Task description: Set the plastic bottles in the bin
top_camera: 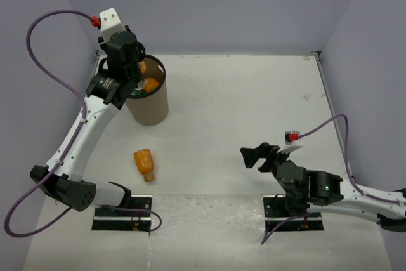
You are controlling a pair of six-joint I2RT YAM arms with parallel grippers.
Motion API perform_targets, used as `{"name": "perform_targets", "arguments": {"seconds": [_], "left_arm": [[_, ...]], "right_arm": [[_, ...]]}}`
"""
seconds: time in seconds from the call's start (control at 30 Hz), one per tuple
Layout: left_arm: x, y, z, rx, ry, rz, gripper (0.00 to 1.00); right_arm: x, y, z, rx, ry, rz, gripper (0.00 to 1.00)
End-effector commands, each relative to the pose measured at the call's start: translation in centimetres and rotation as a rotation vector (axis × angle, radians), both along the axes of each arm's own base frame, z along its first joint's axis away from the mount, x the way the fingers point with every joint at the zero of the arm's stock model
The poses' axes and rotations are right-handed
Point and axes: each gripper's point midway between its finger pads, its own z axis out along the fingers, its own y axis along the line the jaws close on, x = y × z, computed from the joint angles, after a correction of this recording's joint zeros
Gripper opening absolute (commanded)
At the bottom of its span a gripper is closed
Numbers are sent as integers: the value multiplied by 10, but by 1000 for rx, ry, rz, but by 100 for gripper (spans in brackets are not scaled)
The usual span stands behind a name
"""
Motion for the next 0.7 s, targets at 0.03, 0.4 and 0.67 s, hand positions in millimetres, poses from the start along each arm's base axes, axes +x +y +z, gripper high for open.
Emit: {"name": "perform_targets", "arguments": {"seconds": [0.03, 0.4, 0.67], "left_arm": [[9, 22, -29, 58, 89, 52, 53], [-32, 23, -22, -4, 120, -41, 100], [-133, 0, -20, -44, -86, -418, 100]], "right_arm": [[0, 2, 4, 14, 21, -12, 99], [-27, 132, 6, -147, 137, 411, 99], [-36, 287, -23, -298, 230, 763, 99]]}}
